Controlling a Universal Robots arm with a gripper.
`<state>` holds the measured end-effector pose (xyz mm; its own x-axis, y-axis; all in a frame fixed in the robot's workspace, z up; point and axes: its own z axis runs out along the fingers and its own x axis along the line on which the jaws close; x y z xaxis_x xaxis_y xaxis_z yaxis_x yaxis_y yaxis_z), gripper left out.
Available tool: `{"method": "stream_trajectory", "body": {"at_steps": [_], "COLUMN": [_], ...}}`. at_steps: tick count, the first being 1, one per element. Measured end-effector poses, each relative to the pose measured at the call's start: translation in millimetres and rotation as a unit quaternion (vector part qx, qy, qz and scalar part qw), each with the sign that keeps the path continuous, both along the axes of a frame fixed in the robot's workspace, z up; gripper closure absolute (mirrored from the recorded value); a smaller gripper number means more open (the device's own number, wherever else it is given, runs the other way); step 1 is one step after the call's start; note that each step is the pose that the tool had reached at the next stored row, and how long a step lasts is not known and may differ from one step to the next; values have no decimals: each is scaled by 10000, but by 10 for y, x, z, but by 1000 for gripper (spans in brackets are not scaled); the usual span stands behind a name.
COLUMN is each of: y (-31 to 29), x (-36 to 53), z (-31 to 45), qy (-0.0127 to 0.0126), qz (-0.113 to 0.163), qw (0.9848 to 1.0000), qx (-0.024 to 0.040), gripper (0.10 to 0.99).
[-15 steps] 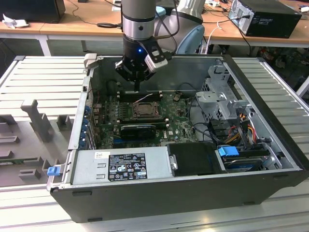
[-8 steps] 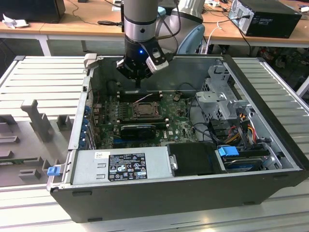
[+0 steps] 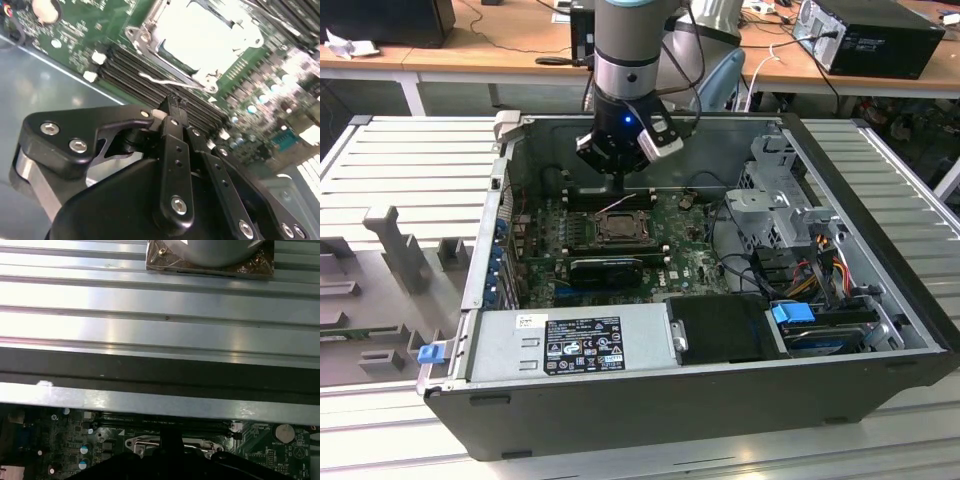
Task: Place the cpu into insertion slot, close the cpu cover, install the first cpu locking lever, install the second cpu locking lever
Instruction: 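Install the first cpu locking lever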
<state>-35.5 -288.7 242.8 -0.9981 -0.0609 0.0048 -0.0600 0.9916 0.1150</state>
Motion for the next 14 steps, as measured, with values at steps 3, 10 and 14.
{"method": "stream_trajectory", "body": {"at_steps": [3,10,14], "y": [0,0,1], "x": [32,64,126], "z": [-69,-159,-208], "qy": [-1,-32,-35], "qz": [0,10,10], "qw": [10000,10000,10000], "qx": [-9,-47,-54], "gripper": [980,980,980]}}
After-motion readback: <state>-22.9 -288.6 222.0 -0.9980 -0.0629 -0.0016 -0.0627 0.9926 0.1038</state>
